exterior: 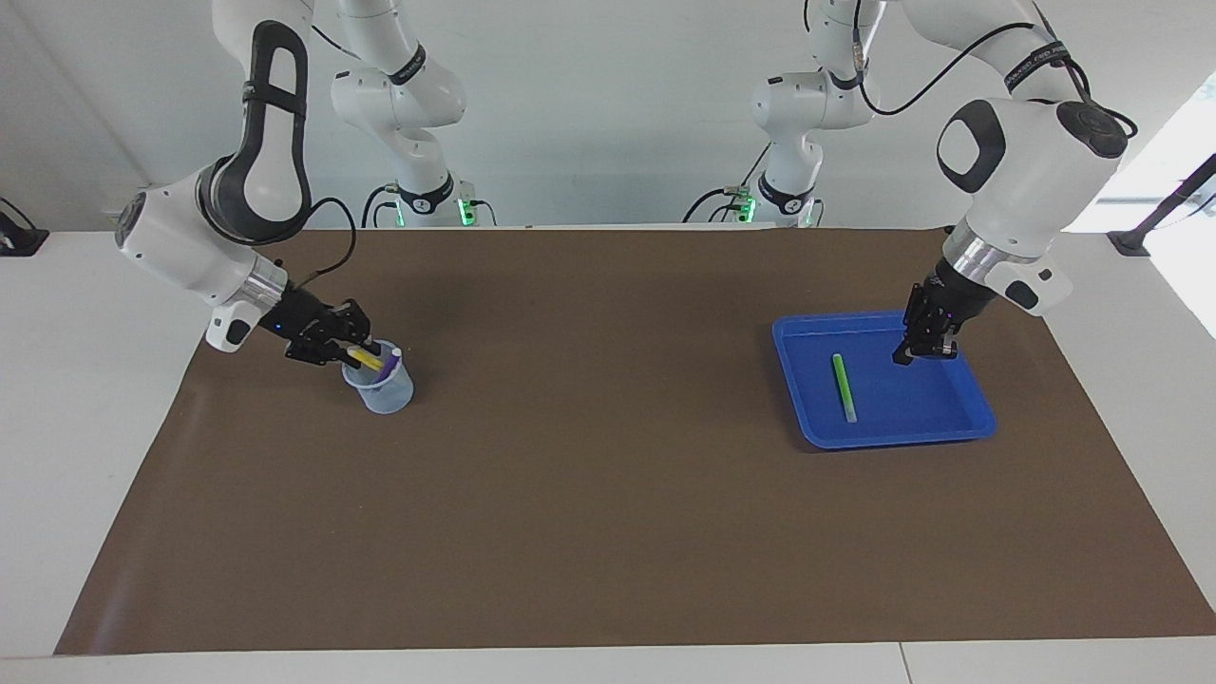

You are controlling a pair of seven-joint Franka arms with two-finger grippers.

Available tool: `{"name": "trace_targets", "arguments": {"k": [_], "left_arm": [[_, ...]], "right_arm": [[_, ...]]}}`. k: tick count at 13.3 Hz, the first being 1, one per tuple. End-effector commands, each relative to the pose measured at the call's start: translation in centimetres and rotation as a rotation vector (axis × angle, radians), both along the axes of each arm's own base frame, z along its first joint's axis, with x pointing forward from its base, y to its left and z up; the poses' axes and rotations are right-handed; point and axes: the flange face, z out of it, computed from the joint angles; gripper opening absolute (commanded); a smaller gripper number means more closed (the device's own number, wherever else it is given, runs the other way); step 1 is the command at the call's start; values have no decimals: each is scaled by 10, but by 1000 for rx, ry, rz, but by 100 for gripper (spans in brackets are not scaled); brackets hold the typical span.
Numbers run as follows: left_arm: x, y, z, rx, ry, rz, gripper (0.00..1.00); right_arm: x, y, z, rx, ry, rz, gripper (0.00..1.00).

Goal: Right arm passes pens to left for tray arrangement

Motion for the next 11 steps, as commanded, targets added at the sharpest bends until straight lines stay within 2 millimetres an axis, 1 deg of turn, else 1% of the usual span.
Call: {"name": "trace_targets", "arguments": {"k": [1, 3, 4, 5, 7, 8, 9, 10, 11], "left_arm": [[-4, -1, -3, 18, -14, -126, 0], [-11, -2, -7, 32, 5, -368, 0], [-16, -1, -9, 37, 18, -528, 0], [-21, -1, -10, 35, 32, -673, 0], [-29, 5, -12, 17, 48, -958, 0], [-31, 7, -11, 12, 50, -1027, 0], [-31, 7, -12, 12, 50, -1029, 0], [-31, 7, -11, 13, 49, -1029, 0], [-30, 8, -11, 15, 44, -1028, 18]], "right_arm": [[-7, 3, 6, -8, 7, 8, 0], [-4, 6, 9, -12, 15, -10, 0], [-1, 7, 16, -23, 17, -13, 0], [3, 9, 27, -29, 38, -18, 0], [11, 9, 54, -64, 59, -29, 0], [14, 13, 75, -89, 72, -39, 0], [15, 20, 90, -115, 81, -47, 0], [15, 32, 109, -137, 91, -62, 0], [15, 45, 126, -151, 111, -98, 0]]}}
